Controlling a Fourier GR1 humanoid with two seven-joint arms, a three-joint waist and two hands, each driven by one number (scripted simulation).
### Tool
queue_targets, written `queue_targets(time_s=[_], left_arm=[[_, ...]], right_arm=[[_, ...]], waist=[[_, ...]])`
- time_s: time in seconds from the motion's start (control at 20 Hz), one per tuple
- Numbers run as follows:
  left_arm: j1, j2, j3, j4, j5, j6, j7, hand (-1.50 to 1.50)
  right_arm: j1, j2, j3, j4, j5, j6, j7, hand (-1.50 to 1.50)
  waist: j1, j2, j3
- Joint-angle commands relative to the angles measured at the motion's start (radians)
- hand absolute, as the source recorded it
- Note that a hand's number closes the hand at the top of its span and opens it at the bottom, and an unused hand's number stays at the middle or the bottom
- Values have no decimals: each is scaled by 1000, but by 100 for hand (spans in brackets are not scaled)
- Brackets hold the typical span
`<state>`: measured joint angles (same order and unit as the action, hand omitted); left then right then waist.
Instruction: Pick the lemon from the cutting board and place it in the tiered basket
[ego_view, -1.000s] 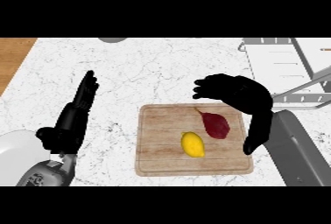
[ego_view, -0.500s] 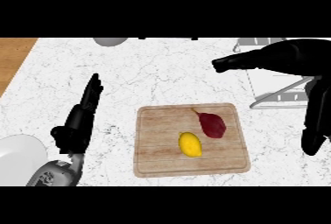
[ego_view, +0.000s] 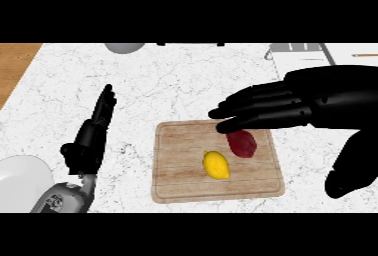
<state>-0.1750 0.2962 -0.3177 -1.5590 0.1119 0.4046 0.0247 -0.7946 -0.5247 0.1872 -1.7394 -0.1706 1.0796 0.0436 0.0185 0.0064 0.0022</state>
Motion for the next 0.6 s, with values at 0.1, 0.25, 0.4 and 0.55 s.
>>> queue_targets(time_s=[0.1, 0.25, 0.4, 0.55], left_arm=[[-36, -23, 11, 57, -5, -35, -17, 0], [-5, -63, -12, 33, -46, 6, -16, 0], [-12, -22, 51, 30, -1, -53, -12, 0], [-5, -62, 18, 18, -51, -9, -5, 0]], right_arm=[[-28, 40, 75, 25, 231, 90, -144, -150], [82, 43, 129, -105, 319, 31, -190, -150], [87, 27, 171, -115, 370, 25, -196, -150], [145, -31, 214, -176, 426, 23, -212, -150]], waist=[[6, 4, -1], [-9, -2, -1], [-7, -3, -2], [-13, -5, -1]])
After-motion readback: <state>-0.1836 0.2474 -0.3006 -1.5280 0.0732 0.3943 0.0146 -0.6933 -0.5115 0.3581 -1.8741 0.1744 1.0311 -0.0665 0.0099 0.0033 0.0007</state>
